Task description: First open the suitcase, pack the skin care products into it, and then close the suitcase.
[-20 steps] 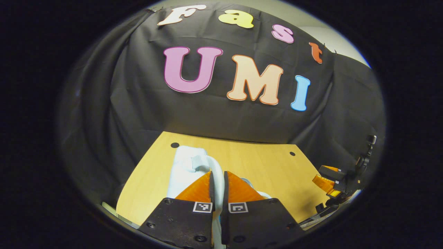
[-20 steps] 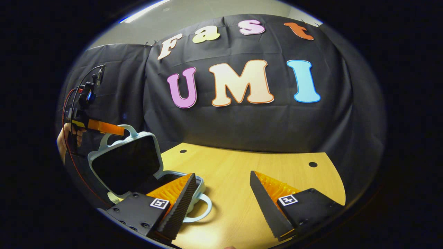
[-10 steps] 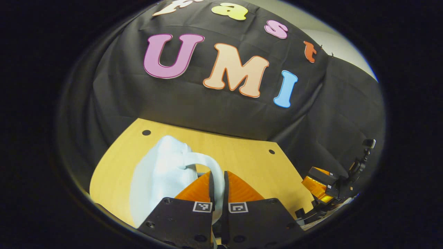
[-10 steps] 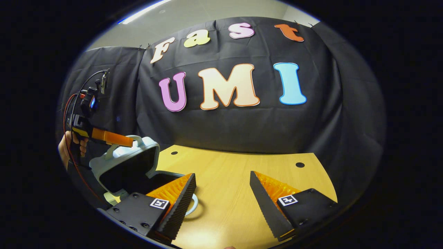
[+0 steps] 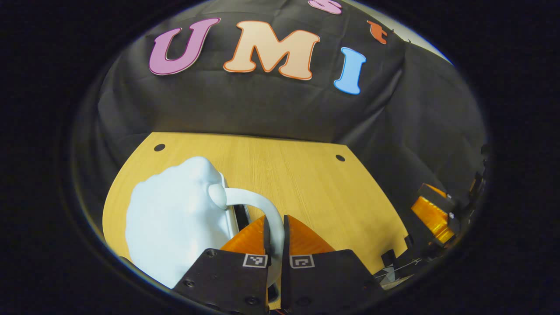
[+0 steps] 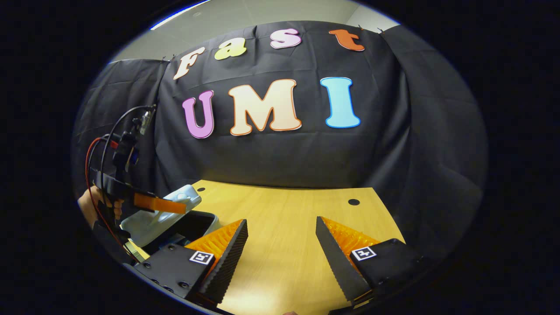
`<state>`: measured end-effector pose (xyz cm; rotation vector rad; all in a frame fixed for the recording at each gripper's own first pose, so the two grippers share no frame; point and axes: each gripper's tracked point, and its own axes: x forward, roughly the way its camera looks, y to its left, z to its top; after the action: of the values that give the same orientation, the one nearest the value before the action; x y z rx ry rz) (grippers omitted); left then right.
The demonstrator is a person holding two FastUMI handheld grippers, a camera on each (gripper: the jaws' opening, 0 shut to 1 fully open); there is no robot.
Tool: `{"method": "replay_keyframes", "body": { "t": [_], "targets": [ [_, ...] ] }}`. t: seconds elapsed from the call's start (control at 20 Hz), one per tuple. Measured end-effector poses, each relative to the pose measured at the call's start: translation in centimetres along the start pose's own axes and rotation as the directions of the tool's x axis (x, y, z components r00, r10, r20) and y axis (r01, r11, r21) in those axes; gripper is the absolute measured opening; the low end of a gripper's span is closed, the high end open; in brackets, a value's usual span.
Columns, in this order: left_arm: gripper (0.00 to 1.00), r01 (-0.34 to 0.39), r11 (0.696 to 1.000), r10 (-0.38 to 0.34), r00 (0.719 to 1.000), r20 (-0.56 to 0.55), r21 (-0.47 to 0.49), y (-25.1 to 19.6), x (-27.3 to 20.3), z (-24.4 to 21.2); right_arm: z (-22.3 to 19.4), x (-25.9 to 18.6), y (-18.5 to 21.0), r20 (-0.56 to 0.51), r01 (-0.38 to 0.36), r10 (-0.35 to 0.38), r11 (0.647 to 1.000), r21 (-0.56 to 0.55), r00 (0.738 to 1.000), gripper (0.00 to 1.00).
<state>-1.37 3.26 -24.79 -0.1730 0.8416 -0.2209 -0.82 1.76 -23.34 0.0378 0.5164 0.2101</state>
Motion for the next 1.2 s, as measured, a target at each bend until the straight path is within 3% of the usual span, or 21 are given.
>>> {"method": "replay_keyframes", "body": {
  "t": [0.2, 0.4, 0.55, 0.6, 0.7, 0.75, 0.8, 1.0, 1.15, 1.2],
  "targets": [
    [0.09, -0.049, 0.995, 0.055, 0.996, -0.073, 0.084, -0.6, 3.3, -3.7, -0.2, -0.6, -1.5, -0.007, 0.02, -0.021, 1.0, -0.008, 1.0, 0.98],
    [0.12, -0.088, 0.993, 0.096, 0.991, -0.095, 0.082, -1.3, 4.8, -6.1, 0.3, -1.0, -2.5, 0.012, 0.014, -0.014, 1.0, -0.01, 1.0, 0.98],
    [0.31, -0.112, 0.992, 0.11, 0.993, 0.039, 0.062, -2.8, 4.3, -4.1, 1.6, -1.2, -3.2, 0.054, 0.002, -0.001, 1.0, -0.012, 0.999, 0.94],
    [0.52, -0.124, 0.991, 0.117, 0.987, 0.106, 0.059, -3.5, 3.5, -2.6, 2.3, -1.3, -3.3, 0.077, -0.003, 0.004, 1.0, -0.012, 0.997, 0.98],
    [0.84, -0.176, 0.983, 0.155, 0.952, 0.265, 0.055, -4.7, 0.7, 1.2, 4.6, -1.9, -3.3, 0.145, -0.011, 0.014, 1.0, -0.022, 0.989, 0.98],
    [0.99, -0.205, 0.977, 0.173, 0.921, 0.35, 0.056, -5.2, -1.0, 3.3, 6.3, -2.1, -3.2, 0.191, -0.007, 0.013, 0.999, -0.034, 0.982, 0.98],
    [0.94, -0.229, 0.972, 0.189, 0.891, 0.412, 0.049, -5.6, -3.0, 5.1, 7.9, -2.5, -2.9, 0.232, -0.005, 0.015, 0.999, -0.044, 0.973, 0.98],
    [0.94, -0.253, 0.965, 0.174, 0.808, 0.563, 0.065, -7.3, -8.7, 10.5, 13.3, -4.4, -0.9, 0.348, 0.005, 0.012, 0.999, -0.049, 0.937, 0.98],
    [0.95, -0.294, 0.953, 0.166, 0.708, 0.687, 0.072, -7.0, -13.7, 14.2, 16.5, -5.8, 0.5, 0.429, 0.034, -0.012, 0.998, -0.044, 0.903, 0.94],
    [0.95, -0.294, 0.952, 0.153, 0.7, 0.697, 0.087, -7.3, -14.7, 14.8, 17.1, -6.3, 0.9, 0.441, 0.048, -0.022, 0.998, -0.047, 0.897, 0.97]
  ]
}}
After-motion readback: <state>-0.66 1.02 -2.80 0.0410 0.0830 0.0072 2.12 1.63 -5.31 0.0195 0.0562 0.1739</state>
